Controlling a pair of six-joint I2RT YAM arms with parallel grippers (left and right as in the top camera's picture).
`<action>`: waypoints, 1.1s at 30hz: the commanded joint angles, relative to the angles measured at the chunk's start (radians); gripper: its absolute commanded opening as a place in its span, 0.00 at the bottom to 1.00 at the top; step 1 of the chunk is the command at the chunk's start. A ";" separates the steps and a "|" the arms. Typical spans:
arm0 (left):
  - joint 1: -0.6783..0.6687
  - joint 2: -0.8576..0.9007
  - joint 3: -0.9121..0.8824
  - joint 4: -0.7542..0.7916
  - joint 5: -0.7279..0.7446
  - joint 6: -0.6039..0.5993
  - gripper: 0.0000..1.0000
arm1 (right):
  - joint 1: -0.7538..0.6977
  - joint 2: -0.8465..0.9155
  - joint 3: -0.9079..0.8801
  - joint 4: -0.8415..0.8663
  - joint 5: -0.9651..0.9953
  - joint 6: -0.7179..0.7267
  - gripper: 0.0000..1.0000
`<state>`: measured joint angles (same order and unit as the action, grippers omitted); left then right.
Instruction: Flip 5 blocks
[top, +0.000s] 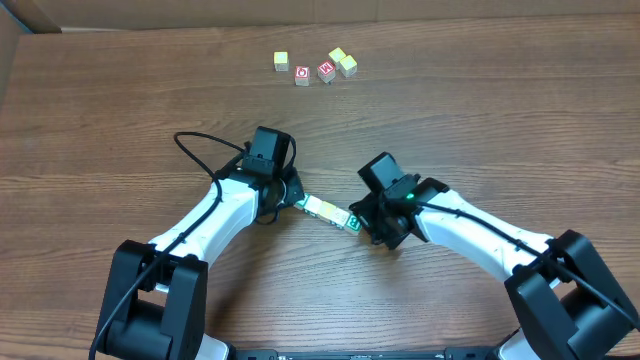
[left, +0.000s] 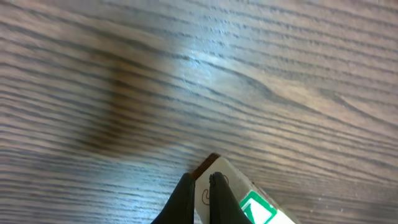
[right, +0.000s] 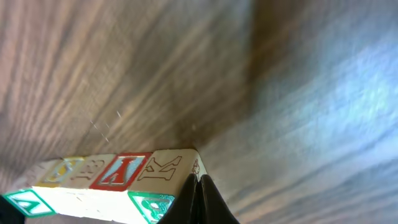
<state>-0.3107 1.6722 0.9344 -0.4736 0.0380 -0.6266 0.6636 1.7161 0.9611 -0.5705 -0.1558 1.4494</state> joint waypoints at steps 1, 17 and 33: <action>-0.017 0.008 -0.010 0.001 0.055 -0.009 0.04 | 0.040 -0.002 0.006 0.028 -0.050 0.130 0.04; -0.017 0.009 -0.010 0.032 -0.019 -0.009 0.04 | 0.114 -0.002 0.006 0.039 -0.036 0.372 0.16; -0.017 0.035 -0.010 0.055 -0.020 -0.009 0.04 | 0.216 -0.002 0.006 0.062 0.002 0.495 0.23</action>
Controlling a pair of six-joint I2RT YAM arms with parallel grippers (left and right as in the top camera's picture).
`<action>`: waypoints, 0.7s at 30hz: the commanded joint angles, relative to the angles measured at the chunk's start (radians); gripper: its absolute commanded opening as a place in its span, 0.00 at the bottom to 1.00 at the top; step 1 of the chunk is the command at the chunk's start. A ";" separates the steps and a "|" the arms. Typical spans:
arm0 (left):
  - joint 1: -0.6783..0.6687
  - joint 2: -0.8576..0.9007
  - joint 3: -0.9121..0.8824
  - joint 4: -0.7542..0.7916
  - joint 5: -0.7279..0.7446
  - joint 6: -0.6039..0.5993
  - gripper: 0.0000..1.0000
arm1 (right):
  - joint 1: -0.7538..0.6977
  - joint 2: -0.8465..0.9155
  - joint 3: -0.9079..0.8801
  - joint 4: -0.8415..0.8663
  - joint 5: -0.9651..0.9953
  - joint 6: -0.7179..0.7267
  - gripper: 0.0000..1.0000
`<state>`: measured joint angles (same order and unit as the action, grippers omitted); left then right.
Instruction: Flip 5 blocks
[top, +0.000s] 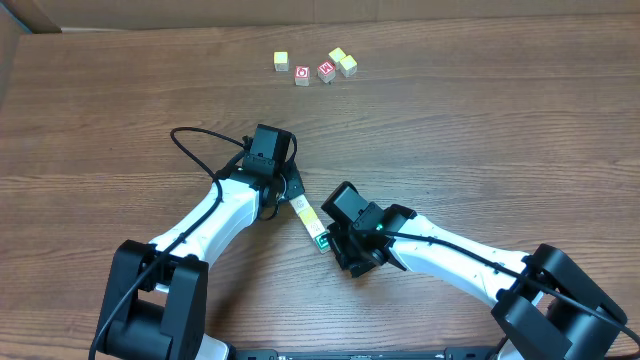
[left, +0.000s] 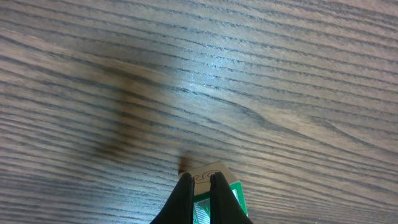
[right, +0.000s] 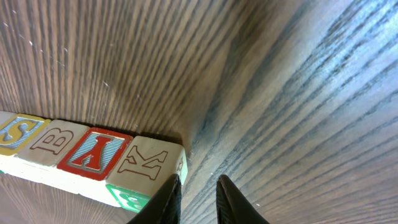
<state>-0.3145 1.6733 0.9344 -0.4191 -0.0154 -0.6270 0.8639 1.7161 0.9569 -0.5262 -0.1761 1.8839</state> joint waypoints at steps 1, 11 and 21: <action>-0.013 0.042 -0.010 0.005 0.034 -0.008 0.04 | 0.020 -0.002 0.011 0.019 0.022 0.066 0.24; -0.013 0.063 -0.010 0.028 0.039 -0.008 0.04 | 0.053 -0.002 0.011 0.024 0.025 0.084 0.24; -0.013 0.063 -0.010 0.053 0.038 -0.004 0.04 | 0.056 -0.002 0.011 0.022 0.025 0.084 0.29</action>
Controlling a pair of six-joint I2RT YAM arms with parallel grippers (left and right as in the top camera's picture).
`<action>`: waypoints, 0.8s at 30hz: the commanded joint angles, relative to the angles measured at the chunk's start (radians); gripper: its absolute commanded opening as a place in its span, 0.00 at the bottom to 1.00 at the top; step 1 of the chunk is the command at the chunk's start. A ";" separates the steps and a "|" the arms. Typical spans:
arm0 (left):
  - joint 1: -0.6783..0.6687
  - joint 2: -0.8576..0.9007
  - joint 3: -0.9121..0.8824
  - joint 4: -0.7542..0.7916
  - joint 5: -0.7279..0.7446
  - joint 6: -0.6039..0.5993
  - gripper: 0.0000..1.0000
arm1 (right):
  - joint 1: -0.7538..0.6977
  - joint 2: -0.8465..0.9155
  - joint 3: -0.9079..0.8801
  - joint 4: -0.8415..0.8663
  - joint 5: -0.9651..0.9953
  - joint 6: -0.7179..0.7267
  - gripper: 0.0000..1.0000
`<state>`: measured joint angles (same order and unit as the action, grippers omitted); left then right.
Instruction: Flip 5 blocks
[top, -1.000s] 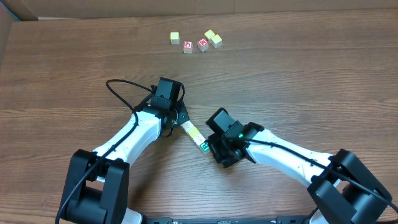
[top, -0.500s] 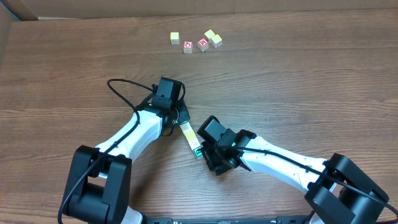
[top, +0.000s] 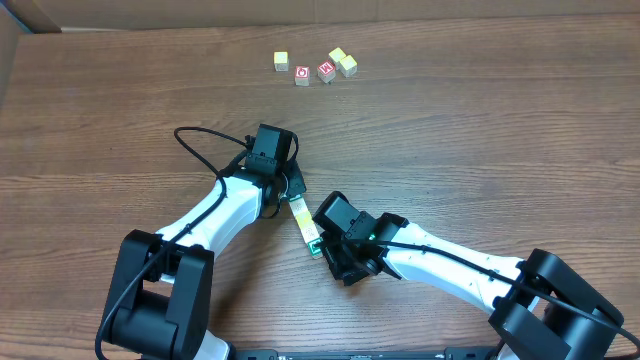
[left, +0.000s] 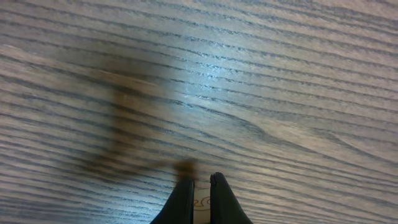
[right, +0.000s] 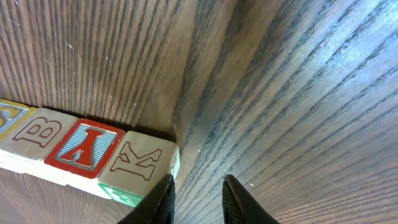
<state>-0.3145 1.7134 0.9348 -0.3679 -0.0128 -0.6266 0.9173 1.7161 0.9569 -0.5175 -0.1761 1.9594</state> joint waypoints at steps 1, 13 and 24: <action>-0.013 0.023 -0.010 0.006 0.035 -0.005 0.04 | 0.004 -0.002 0.011 0.010 0.025 0.008 0.29; -0.013 0.023 -0.010 0.042 0.016 -0.002 0.04 | 0.002 -0.003 0.011 -0.030 0.014 0.008 0.28; -0.013 0.023 -0.009 0.056 0.002 -0.002 0.04 | 0.005 -0.003 0.011 -0.062 0.003 0.008 0.09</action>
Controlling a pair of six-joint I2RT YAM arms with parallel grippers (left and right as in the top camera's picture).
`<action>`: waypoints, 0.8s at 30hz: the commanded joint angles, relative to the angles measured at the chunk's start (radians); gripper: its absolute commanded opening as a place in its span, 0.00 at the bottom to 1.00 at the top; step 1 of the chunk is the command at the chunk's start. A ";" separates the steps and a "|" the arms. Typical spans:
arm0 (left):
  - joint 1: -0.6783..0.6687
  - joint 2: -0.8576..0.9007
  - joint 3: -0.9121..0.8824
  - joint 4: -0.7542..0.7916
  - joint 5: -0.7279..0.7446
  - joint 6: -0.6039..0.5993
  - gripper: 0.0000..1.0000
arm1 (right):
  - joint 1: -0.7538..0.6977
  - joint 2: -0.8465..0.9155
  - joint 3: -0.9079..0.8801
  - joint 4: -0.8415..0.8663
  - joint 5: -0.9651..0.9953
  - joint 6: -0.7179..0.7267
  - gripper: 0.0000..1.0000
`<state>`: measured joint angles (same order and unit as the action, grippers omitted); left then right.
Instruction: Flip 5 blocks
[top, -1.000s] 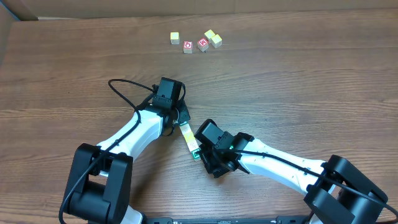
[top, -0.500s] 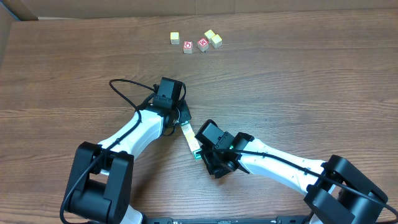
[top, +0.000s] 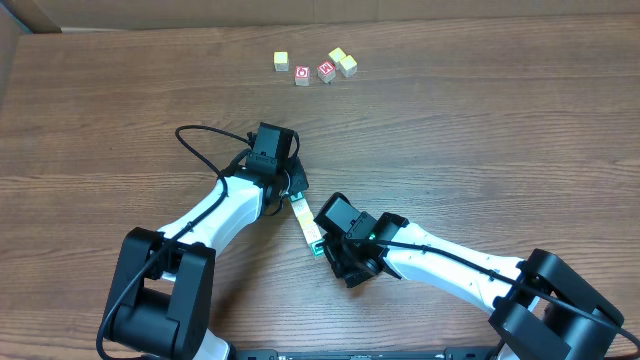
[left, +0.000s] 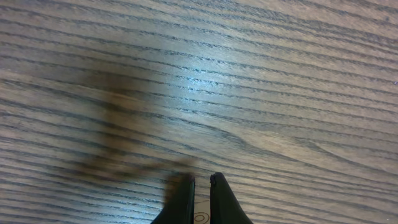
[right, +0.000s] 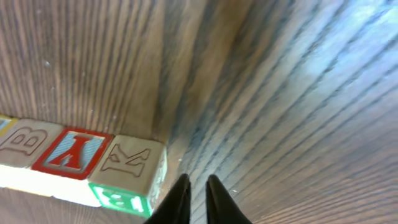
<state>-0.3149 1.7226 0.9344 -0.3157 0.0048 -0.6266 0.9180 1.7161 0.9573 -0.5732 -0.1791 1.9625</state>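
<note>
A row of several lettered wooden blocks (top: 306, 225) lies on the table, running from my left gripper (top: 294, 198) down to my right gripper (top: 326, 244). In the right wrist view the row ends in a K block (right: 130, 163), beside a red Y block (right: 71, 151) and a B block (right: 17, 142). My right gripper (right: 196, 183) sits just right of the K block, its fingers a thin gap apart over bare wood. My left gripper (left: 200, 180) is shut at the row's far end, and a block face (left: 200, 218) peeks between its fingers.
Several loose small blocks sit at the far side of the table: a yellow one (top: 281, 61), two red-faced ones (top: 302, 75) (top: 326, 71) and a yellow pair (top: 343, 62). A black cable (top: 205, 150) loops beside my left arm.
My right gripper's fingers stand closer together than before, still beside the K block. The left wrist view shows less of the block at its fingertips. The row has hardly moved.
At first the row lay nearly crosswise, with both grippers shut against its ends. Then it stood on a steeper diagonal, my right gripper further left with its fingers slightly apart. After that it pointed almost front to back with the right fingers wider; now they have narrowed.
</note>
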 joint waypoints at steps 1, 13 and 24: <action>-0.013 0.014 -0.009 0.003 -0.016 -0.002 0.04 | 0.004 -0.003 0.010 -0.008 0.006 0.005 0.08; -0.013 0.017 -0.009 -0.004 -0.016 -0.001 0.04 | 0.066 -0.002 0.010 0.038 0.121 0.005 0.04; -0.013 0.017 -0.009 -0.013 -0.015 -0.001 0.04 | 0.115 0.050 0.010 0.129 0.163 0.005 0.04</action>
<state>-0.3172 1.7226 0.9344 -0.3260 0.0029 -0.6266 1.0199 1.7439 0.9573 -0.4572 -0.0402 1.9633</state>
